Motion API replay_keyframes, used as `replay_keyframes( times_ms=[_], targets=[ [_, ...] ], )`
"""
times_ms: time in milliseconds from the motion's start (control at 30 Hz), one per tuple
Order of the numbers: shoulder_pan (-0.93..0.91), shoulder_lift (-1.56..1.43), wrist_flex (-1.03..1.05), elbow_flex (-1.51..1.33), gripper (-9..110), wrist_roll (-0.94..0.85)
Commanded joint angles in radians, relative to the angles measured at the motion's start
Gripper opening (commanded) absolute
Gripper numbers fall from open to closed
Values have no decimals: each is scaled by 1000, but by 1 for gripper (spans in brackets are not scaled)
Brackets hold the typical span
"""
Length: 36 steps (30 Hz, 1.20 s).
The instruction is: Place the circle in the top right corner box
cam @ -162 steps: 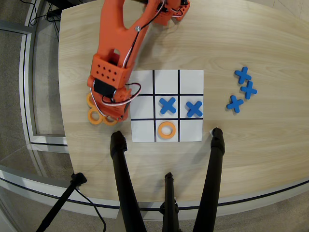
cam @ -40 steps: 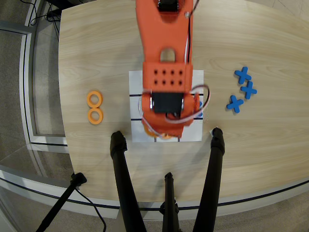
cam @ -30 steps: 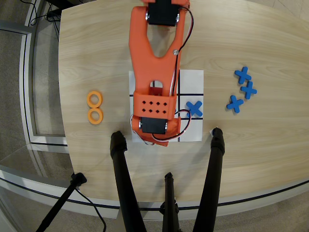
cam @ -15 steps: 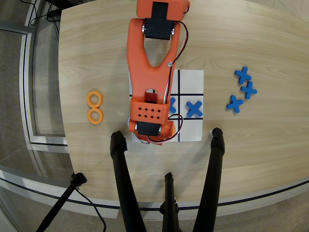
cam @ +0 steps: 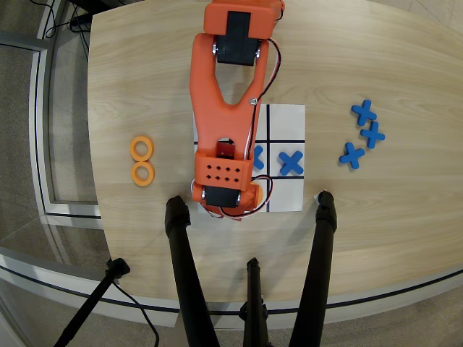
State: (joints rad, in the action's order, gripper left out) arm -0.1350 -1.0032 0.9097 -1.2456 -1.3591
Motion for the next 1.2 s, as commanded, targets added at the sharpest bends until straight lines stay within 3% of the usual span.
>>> replay_keyframes(
  times_ms=[0, 900, 1167],
  targets=[
    [-14, -6, 8, 46, 0, 3],
    [-14, -31, 31, 48, 6, 3],
    [-43, -397, 213, -80, 6, -37]
  ],
)
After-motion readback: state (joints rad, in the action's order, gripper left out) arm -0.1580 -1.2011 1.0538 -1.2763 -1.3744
